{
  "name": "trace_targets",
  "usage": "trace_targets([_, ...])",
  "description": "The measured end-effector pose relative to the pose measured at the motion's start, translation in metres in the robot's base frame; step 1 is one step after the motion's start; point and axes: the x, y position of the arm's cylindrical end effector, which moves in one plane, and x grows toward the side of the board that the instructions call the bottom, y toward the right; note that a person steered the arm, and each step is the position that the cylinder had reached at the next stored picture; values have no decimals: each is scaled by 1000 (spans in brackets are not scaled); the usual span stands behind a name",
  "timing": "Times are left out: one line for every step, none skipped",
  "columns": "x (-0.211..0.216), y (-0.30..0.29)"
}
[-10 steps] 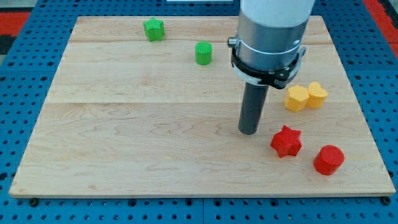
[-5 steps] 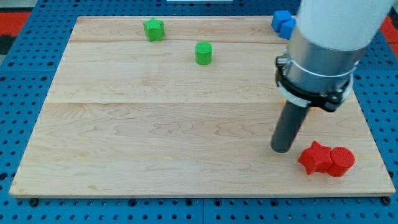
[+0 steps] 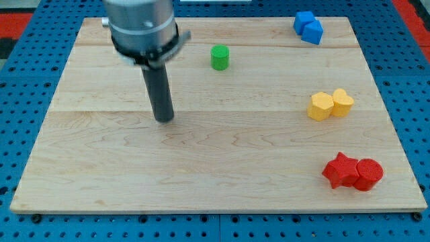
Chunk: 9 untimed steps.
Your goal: Slide the green circle towards the left center of the board
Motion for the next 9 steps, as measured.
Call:
trace_targets([-38, 61])
trace_targets([-54, 138])
trace_targets([-98, 152])
trace_targets([-125, 134])
trace_targets([-124, 66])
trace_targets([-103, -22])
trace_targets([-98, -51])
trace_targets([-129, -27])
trace_targets([-161, -31])
